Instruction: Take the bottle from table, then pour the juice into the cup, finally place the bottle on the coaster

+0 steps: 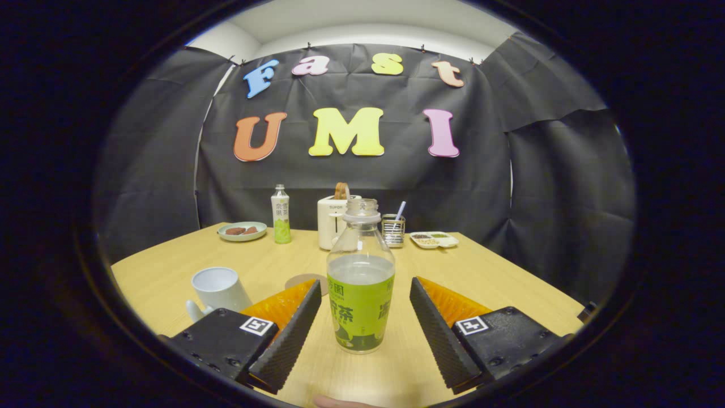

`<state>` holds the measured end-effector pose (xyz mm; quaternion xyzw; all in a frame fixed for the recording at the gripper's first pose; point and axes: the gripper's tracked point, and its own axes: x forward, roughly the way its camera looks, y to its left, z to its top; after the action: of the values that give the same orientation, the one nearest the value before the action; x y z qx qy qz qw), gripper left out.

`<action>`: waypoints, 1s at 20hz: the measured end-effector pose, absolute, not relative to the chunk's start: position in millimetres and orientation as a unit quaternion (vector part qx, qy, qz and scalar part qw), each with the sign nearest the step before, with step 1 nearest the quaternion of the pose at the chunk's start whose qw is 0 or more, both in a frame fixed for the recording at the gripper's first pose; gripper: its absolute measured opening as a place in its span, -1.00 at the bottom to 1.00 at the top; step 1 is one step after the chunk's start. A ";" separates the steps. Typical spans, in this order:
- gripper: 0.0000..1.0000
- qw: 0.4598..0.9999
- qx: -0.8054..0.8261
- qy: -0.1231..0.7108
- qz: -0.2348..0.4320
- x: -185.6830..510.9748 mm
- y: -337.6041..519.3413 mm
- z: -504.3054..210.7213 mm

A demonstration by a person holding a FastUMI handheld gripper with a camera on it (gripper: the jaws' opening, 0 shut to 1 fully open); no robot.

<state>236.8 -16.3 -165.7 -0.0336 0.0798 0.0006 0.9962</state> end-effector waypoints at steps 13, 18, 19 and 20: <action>0.58 0.996 -0.027 0.087 0.010 244.2 -11.5 -167.4; 0.58 0.994 -0.061 0.091 -0.014 235.6 -16.9 -150.7; 0.58 0.993 -0.072 0.093 -0.016 235.7 -16.3 -147.1; 0.58 0.992 -0.088 0.094 -0.017 236.0 -16.0 -141.7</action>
<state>236.0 -16.0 -141.7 -0.0879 0.0937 -0.0170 0.9916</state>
